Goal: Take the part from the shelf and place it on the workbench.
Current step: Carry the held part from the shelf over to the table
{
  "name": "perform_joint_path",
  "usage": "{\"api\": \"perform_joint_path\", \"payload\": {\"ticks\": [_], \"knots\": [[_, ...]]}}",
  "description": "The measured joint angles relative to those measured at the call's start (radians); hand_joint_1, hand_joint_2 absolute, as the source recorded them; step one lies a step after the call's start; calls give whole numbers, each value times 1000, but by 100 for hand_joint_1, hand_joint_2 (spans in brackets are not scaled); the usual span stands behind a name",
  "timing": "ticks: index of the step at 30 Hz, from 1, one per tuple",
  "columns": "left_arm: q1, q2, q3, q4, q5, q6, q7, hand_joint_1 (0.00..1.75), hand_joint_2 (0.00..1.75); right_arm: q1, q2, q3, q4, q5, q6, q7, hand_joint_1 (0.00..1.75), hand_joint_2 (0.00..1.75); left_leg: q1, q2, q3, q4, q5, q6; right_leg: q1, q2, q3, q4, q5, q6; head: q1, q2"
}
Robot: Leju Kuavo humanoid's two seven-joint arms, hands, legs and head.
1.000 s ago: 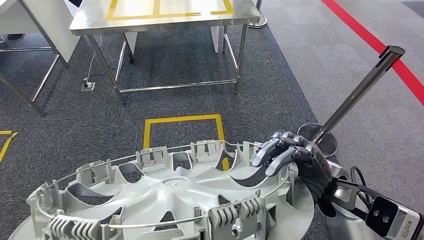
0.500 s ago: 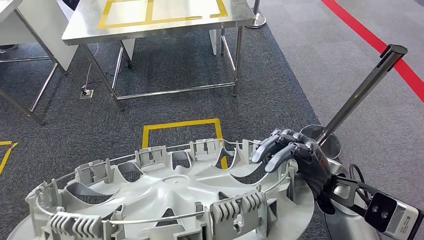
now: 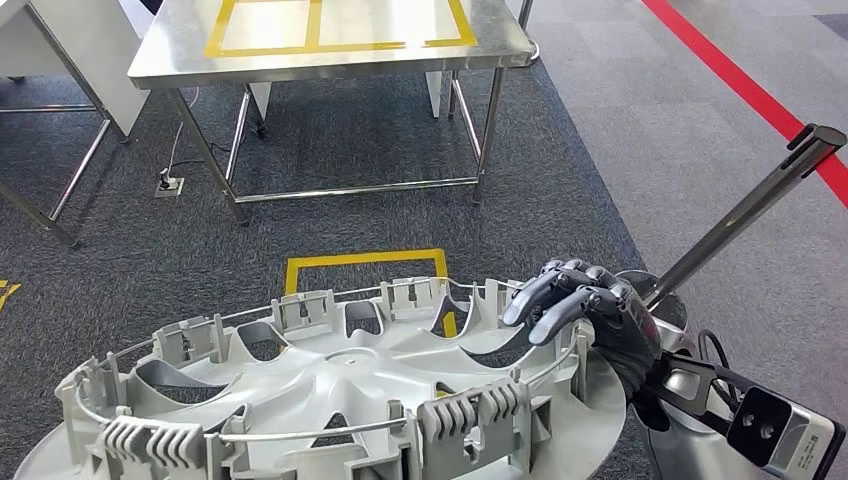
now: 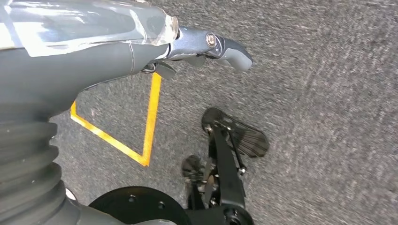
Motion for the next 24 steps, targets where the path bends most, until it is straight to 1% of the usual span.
{"api": "perform_joint_path", "payload": {"ticks": [1,2,3,4,5,7,8,9,10,12,13,14,15,17,18,19,21,22,23,24], "knots": [[0,-1,0,0,0,0,0,0,175,0,0,0,0,0,0,0,175,175,0,-1,12,-1,-10,-2,1,0,18,-69,52,-6,1,0],[0,-1,0,0,0,0,0,0,175,0,0,0,0,0,0,0,175,175,-1,-1,24,0,-21,-6,4,0,35,-132,89,-11,0,0],[-1,-2,0,1,0,0,0,0,175,0,0,0,0,-1,0,0,175,175,-2,-1,32,0,-31,-12,7,0,49,-177,113,-16,-1,0],[-1,-3,0,1,0,0,0,0,175,0,0,0,1,-1,0,0,175,175,-3,-1,38,0,-38,-19,10,0,56,-201,126,-20,-2,0],[-1,-3,0,2,0,0,0,0,175,0,0,0,1,-1,0,-1,175,175,-4,-1,46,1,-41,-26,12,1,59,-205,121,-24,-3,0],[-1,-3,0,1,0,0,0,0,175,-1,0,-1,1,0,0,0,175,175,-3,2,50,14,-41,-36,9,2,77,-212,123,-36,-3,0],[-2,-4,0,1,0,0,0,0,175,-3,0,-1,1,0,1,0,175,175,-3,3,41,37,-41,-41,7,2,90,-217,118,-41,-5,0],[-4,-4,0,1,1,1,0,0,175,-6,1,0,1,-1,1,0,175,175,-2,5,18,76,-47,-45,4,2,102,-222,114,-45,-8,0],[-4,-5,0,1,2,1,-1,0,175,-9,2,1,1,-2,1,0,175,175,0,6,-17,129,-60,-50,3,1,112,-225,108,-48,-11,0],[-4,-4,0,1,3,1,-1,0,175,-12,4,3,2,-3,1,1,175,175,4,7,-104,236,-103,-59,3,1,125,-227,94,-50,-14,0],[-2,-4,0,1,3,1,-1,0,175,-11,4,4,3,-3,1,1,175,175,5,7,-138,262,-113,-62,2,2,133,-226,86,-50,-15,0],[-1,-4,0,1,4,1,-1,0,175,-11,4,5,4,-3,1,1,175,175,6,7,-157,258,-104,-64,2,2,143,-226,77,-49,-14,0],[-1,-4,0,1,4,1,-1,0,175,-10,4,7,5,-3,1,1,175,175,7,7,-158,221,-72,-64,1,2,155,-227,68,-46,-14,0],[0,-3,0,1,4,1,-1,0,175,-11,7,9,6,-3,1,1,175,175,6,9,-130,99,24,-60,0,1,179,-227,48,-39,-14,0],[0,-3,0,1,5,1,-1,0,175,-12,8,10,6,-3,1,1,175,175,4,11,-118,53,54,-56,1,2,187,-227,39,-33,-14,0],[1,-3,0,1,5,1,-1,0,175,-13,10,12,7,-3,1,2,175,175,1,12,-109,26,71,-50,1,2,192,-229,32,-27,-14,0],[1,-2,0,1,5,1,-1,0,175,-14,12,17,8,-2,0,3,175,175,-1,12,-100,19,67,-35,3,4,198,-227,28,-15,-15,0],[1,-2,0,1,5,1,-1,0,175,-14,12,18,8,-1,-1,3,175,175,1,10,-92,17,68,-29,2,3,198,-218,28,-11,-14,0],[1,-2,1,1,5,1,-1,0,175,-15,13,20,8,0,-2,3,175,175,2,9,-83,15,63,-22,2,3,191,-196,28,-8,-13,0],[0,-2,1,1,5,0,-2,0,175,-16,13,21,8,0,-3,3,175,175,4,8,-73,13,57,-15,2,2,170,-157,23,-6,-12,0]]}}
